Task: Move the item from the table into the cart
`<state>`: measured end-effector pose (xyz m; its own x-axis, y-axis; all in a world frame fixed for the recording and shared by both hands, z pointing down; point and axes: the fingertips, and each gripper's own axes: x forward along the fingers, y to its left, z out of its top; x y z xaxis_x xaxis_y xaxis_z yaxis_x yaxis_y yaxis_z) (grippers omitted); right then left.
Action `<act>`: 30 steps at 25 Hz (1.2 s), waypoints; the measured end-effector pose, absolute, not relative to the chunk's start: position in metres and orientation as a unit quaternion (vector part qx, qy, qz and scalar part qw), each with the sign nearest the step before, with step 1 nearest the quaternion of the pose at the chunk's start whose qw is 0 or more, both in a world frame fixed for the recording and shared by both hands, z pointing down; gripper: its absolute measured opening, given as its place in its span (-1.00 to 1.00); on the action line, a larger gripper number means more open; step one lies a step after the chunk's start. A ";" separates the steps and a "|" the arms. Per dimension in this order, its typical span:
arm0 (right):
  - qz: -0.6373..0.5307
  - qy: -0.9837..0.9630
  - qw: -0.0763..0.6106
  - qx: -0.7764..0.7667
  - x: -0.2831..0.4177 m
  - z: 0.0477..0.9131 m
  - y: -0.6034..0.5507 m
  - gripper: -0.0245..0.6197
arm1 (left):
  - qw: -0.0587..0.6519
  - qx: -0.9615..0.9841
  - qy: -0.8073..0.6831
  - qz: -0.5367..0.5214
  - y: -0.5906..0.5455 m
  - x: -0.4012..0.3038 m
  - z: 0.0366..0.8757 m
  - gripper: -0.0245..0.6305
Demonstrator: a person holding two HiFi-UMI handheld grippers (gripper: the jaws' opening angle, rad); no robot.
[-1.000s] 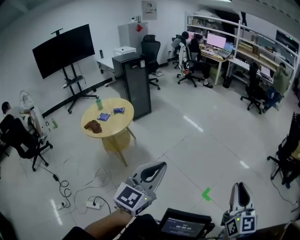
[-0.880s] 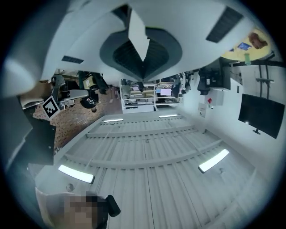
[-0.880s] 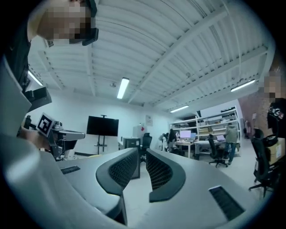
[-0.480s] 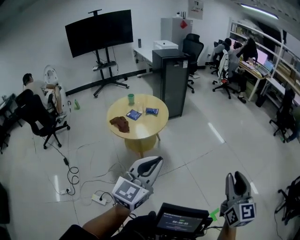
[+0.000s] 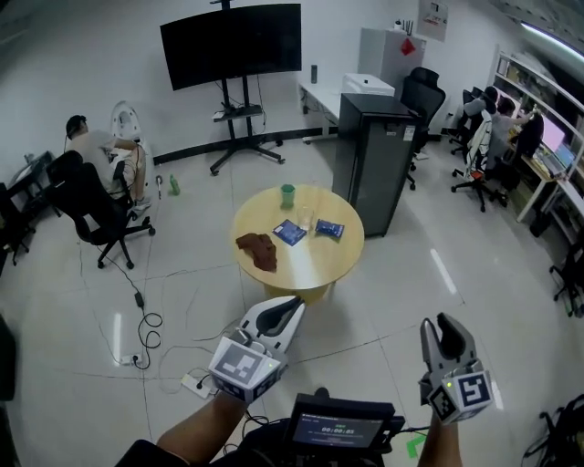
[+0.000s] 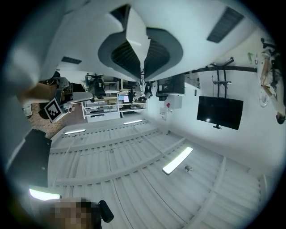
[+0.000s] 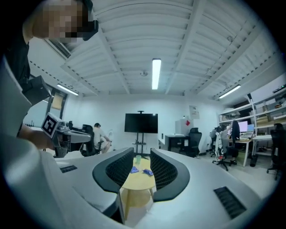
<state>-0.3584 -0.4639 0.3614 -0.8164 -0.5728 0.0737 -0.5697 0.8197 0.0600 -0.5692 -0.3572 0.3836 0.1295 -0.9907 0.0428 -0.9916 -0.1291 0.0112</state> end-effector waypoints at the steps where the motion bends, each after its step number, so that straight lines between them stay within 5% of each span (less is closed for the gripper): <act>1: -0.018 -0.958 0.046 0.283 -0.377 0.363 -0.484 -0.57 | 0.019 0.744 -0.668 0.014 -0.374 -0.584 0.384 -0.80; 17: -0.012 -0.992 0.057 0.114 -0.649 0.379 -0.778 -0.45 | 0.045 0.634 -0.771 0.039 -0.603 -0.799 0.394 -0.71; 30: -0.044 -0.989 0.114 0.079 -0.971 0.420 -0.918 -0.45 | 0.050 0.628 -0.776 0.026 -0.727 -1.095 0.438 -0.67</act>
